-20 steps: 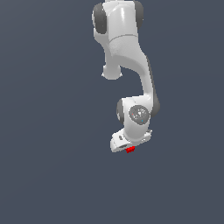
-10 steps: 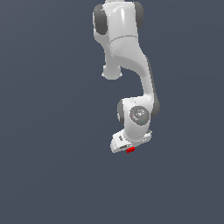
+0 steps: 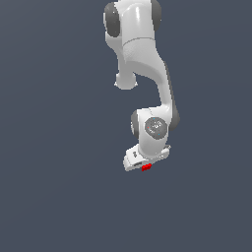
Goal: Pick up the red cube and move it to a goal position.
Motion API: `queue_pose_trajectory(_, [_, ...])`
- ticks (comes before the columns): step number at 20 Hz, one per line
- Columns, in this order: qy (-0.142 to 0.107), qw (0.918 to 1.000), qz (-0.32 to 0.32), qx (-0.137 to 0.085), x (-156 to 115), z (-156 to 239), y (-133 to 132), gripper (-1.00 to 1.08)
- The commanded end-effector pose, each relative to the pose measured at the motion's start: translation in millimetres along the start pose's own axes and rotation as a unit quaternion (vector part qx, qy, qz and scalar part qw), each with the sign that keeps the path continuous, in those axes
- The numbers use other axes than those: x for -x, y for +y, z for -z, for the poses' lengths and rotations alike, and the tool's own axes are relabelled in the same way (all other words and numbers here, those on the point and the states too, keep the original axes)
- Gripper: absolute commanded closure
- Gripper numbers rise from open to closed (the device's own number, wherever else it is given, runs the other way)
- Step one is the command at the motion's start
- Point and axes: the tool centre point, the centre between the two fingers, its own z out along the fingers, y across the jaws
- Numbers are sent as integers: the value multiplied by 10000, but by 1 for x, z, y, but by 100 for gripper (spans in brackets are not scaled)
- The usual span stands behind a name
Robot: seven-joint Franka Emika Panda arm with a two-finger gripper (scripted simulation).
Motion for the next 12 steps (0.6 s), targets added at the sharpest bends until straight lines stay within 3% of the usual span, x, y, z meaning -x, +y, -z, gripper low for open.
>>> queue_pose_trajectory(1, [8, 10000, -2, 3, 3, 7, 3, 108])
queue_pose_trajectory(12, [5, 10000, -1, 5, 40, 68, 29, 108])
